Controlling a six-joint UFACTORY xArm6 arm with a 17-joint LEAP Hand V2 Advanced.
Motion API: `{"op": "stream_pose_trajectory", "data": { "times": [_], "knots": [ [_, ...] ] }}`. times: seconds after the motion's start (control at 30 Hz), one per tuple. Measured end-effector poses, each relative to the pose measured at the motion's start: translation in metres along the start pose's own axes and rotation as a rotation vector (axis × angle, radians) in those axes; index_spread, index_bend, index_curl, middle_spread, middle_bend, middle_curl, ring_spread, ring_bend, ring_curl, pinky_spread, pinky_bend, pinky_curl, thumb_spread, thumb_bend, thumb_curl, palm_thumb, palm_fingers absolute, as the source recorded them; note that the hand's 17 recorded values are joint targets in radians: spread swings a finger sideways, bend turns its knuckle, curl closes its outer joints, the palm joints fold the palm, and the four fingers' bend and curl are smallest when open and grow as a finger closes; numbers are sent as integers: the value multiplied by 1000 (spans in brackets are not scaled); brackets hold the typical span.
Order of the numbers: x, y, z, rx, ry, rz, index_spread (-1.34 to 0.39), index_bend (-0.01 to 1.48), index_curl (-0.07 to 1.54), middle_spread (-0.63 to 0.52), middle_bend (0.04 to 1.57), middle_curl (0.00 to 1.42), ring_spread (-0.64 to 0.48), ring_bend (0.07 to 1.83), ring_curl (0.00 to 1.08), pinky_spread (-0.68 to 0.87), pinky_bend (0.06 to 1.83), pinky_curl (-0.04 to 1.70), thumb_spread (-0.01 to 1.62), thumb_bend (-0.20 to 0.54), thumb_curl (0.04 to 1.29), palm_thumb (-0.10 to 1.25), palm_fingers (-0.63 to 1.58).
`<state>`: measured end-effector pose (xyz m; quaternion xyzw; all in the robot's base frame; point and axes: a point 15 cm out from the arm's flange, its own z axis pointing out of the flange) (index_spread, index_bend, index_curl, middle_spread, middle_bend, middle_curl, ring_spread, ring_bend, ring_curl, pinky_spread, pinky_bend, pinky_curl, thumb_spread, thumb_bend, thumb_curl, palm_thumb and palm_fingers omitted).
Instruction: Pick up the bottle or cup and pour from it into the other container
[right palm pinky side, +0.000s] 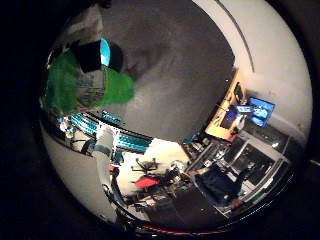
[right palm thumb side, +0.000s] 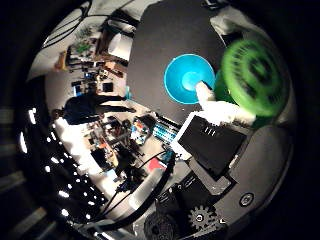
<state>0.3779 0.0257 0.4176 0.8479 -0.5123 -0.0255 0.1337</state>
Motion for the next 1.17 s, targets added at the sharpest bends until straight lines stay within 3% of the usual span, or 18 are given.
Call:
{"op": "stream_pose_trajectory", "data": {
  "times": [0.23,0.7,0.87,1.0,1.07,1.17],
  "knots": [
    [-17,-8,4,-84,117,-52,-206,1135,880,-91,1380,749,-181,1453,675,-245,1191,1021,274,-18,989,1110,1140],
    [-21,-11,3,-87,136,-61,-210,1131,891,-98,1379,743,-181,1449,674,-244,1196,1023,310,-22,998,1086,1147],
    [-15,-8,0,-67,121,-47,-210,1131,894,-100,1374,734,-191,1401,671,-240,1271,1022,533,-25,973,981,1138],
    [-8,-6,-12,7,117,-31,-248,932,847,-124,1288,699,-200,1361,648,-272,1259,906,731,-38,870,902,1092],
    [-1,-3,-19,42,117,-24,-293,664,815,-151,1171,668,-198,1345,625,-350,1258,829,778,-40,801,862,910],
    [9,4,-20,57,96,-14,-356,451,765,-188,1036,637,-233,1291,577,-459,1193,736,845,-30,716,853,732]
  ]
}}
